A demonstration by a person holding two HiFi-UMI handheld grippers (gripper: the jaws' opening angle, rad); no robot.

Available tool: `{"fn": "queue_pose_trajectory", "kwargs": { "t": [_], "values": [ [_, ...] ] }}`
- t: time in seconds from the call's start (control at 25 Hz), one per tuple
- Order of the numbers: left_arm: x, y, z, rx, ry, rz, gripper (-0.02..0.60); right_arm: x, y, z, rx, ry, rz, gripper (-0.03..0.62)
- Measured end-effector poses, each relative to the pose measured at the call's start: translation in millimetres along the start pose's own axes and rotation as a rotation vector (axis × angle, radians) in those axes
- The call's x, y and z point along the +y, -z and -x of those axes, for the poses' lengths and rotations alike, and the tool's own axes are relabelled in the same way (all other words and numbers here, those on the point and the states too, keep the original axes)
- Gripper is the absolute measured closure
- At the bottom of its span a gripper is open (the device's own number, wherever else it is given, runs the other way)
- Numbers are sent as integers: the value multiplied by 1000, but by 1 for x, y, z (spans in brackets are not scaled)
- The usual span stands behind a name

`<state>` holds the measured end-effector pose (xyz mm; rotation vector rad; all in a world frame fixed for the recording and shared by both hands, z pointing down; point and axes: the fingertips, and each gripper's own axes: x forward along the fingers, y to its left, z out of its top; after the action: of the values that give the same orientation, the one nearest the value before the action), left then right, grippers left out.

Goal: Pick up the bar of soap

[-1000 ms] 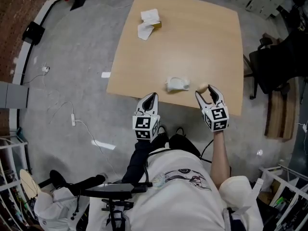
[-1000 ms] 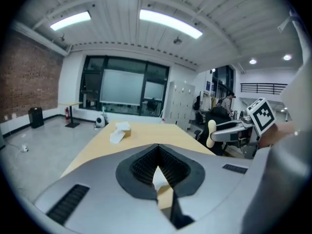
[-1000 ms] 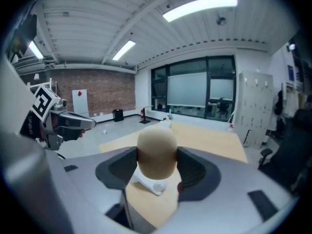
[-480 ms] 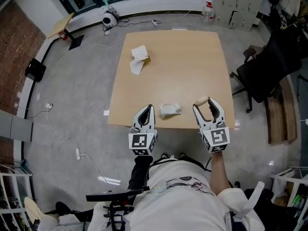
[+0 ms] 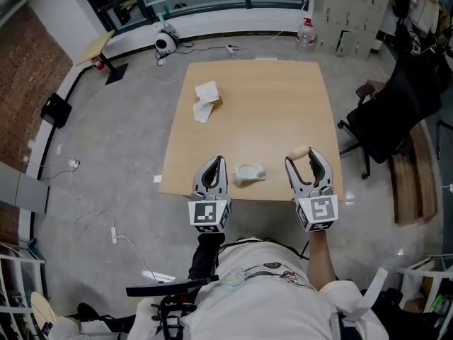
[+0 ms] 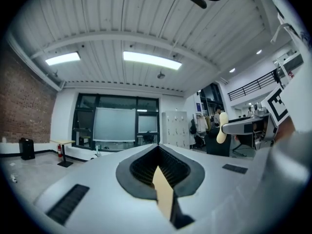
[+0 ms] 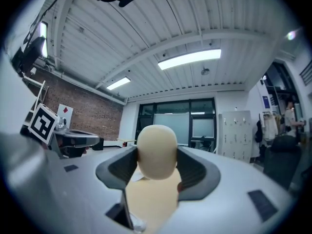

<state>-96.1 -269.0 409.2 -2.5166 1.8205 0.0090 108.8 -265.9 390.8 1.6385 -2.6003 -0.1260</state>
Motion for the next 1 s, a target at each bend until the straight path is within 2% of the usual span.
{"fn": "queue_pose_trajectory", "kwargs": {
  "t": [0.28,1.0],
  "values": [
    [-1,-2,-4,1,16,-26,577,-3,-7,-2,-25,17,1,350],
    [-3,9,-7,39,39,7,577,0,-6,-6,-22,28,-1,347]
  ]
}}
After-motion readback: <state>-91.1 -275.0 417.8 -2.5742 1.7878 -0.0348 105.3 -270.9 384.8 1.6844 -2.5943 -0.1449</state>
